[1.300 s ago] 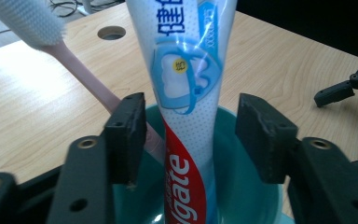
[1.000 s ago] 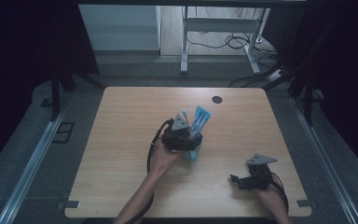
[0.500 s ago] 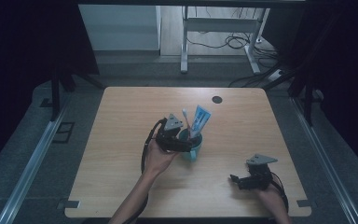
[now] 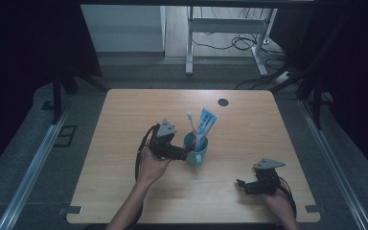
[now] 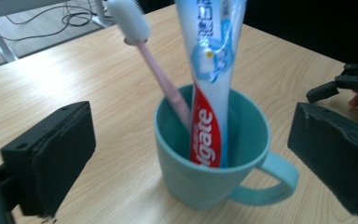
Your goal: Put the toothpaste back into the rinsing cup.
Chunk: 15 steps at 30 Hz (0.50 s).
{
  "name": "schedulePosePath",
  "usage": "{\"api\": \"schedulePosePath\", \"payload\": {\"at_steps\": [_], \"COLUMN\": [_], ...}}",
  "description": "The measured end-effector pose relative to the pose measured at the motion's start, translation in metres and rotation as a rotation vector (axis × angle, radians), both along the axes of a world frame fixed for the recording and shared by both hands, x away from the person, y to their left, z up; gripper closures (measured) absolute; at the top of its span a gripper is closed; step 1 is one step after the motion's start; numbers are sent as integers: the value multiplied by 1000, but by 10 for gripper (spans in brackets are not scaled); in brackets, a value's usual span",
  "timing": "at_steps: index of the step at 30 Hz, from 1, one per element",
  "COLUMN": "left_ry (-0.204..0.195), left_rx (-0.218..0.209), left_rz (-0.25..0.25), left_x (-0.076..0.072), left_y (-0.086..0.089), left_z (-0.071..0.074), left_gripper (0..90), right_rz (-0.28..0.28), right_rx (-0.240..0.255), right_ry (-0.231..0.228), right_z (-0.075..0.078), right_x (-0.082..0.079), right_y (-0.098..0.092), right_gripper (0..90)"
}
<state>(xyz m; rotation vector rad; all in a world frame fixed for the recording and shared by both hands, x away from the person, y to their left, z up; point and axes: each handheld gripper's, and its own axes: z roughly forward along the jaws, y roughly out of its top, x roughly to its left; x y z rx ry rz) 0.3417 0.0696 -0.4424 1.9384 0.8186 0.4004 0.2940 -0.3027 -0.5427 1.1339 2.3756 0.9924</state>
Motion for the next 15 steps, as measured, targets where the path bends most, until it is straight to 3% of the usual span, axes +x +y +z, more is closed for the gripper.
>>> {"api": "schedulePosePath", "payload": {"at_steps": [15], "left_ry": [30], "left_rx": [15], "left_rz": [41], "left_x": [-20], "left_y": [37], "left_z": [-23], "left_gripper": [0], "right_rz": [-2], "right_rx": [0], "right_ry": [-2], "right_z": [0], "right_x": [0], "right_y": [0], "right_gripper": [34]}}
